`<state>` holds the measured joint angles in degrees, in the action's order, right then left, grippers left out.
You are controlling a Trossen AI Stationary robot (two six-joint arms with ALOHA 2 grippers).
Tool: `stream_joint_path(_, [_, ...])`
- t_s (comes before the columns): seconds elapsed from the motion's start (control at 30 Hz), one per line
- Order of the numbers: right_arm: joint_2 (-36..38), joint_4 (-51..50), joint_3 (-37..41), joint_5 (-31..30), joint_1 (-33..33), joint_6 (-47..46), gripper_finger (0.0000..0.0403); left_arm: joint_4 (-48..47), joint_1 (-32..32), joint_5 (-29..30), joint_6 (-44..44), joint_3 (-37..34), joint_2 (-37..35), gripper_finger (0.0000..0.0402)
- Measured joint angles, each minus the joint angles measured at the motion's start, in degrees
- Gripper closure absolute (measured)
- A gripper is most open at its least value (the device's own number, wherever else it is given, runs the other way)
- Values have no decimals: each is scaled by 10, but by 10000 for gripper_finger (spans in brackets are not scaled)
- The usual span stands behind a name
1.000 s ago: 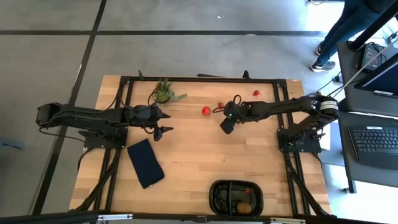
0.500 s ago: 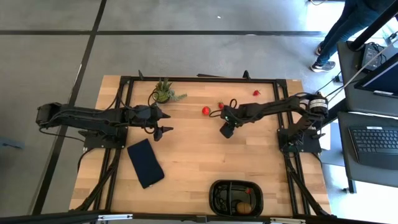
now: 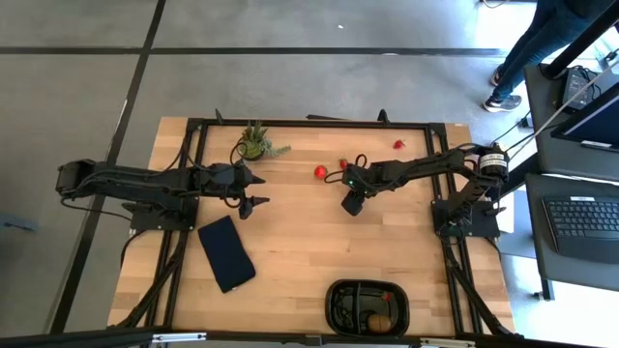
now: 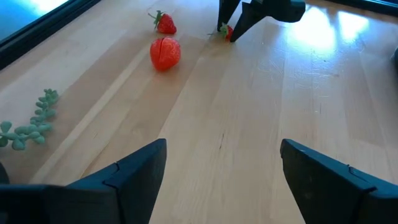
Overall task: Pick and placing Produce into tupperware
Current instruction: Put the small red strawberry into the black container
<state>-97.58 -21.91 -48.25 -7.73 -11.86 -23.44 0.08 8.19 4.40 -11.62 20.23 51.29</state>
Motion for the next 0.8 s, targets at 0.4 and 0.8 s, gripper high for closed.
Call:
stream_joint_path(0.4, [-1,0,1,-2,0,-3,278,0,0,0,0,0,0,98])
stream_joint_path(0.8, [33,-177,-92,-3,26,-20,284,0,0,0,0,0,0,98])
